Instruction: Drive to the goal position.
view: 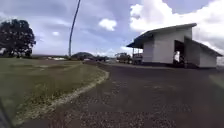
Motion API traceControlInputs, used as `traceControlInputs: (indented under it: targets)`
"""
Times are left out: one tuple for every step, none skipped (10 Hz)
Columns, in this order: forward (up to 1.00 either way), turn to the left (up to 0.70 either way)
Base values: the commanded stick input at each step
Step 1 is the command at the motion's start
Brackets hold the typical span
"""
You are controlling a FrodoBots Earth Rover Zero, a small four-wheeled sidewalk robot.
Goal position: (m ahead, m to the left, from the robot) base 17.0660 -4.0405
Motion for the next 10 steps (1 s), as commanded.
traceControlInputs:
  targets:
    - [0.7, 0.0]
    - [0.7, -0.16]
    - [0.7, -0.33]
    - [0.7, -0.35]
    - [0.7, -0.35]
    - [0.7, -0.35]
    - [0.7, -0.35]
    - [0.7, -0.35]
    - [0.7, -0.35]
    - [0.7, -0.34]
